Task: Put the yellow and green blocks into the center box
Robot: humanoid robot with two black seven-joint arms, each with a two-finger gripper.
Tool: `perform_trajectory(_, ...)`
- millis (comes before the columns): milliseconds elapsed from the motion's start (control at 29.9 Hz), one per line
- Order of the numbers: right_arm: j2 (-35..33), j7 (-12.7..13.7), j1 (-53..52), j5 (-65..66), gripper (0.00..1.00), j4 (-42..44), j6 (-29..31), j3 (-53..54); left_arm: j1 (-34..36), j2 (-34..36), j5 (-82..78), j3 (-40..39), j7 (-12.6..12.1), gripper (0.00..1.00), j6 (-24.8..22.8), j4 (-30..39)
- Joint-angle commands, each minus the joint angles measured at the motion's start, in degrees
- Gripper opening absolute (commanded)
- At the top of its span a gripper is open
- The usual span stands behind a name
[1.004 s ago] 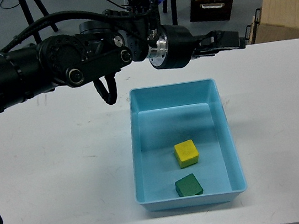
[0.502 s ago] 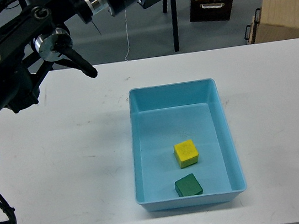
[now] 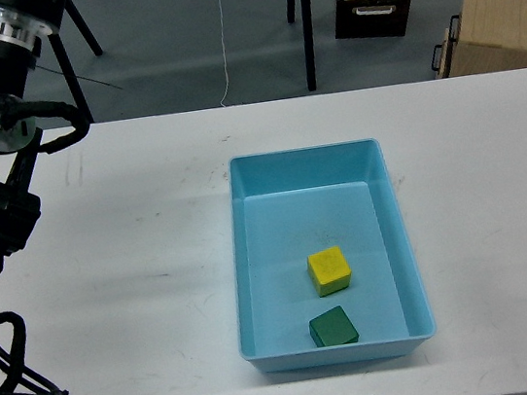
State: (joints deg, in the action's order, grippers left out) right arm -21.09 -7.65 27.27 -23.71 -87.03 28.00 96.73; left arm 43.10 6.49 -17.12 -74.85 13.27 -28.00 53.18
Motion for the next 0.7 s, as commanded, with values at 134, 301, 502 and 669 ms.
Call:
perform_trajectory(134,-0.62,0.00,-0.81,0.07,0.99,-1.03,0.00,0.74,-16.88,-5.25,-0.01,-8.12,-4.64,1.00,0.00,13.69)
perform_trajectory(301,-0.80,-0.08,-2.13,0.07,0.99,-3.58,0.00,0.83,-32.96,-6.49,0.16,-9.61,-5.70,1.00,0.00,27.12)
perform_trajectory(502,-0.62,-0.08,-1.78,0.24,0.99,-3.85,0.00,-1.28,-48.18,-6.49,2.44,-9.09,-5.71,1.00,0.00,38.57)
perform_trajectory(669,-0.09,0.00,0.33,0.42,0.99,-4.99,0.00,-1.46,-55.30,-6.49,5.69,-7.16,-5.18,1.00,0.00,42.18)
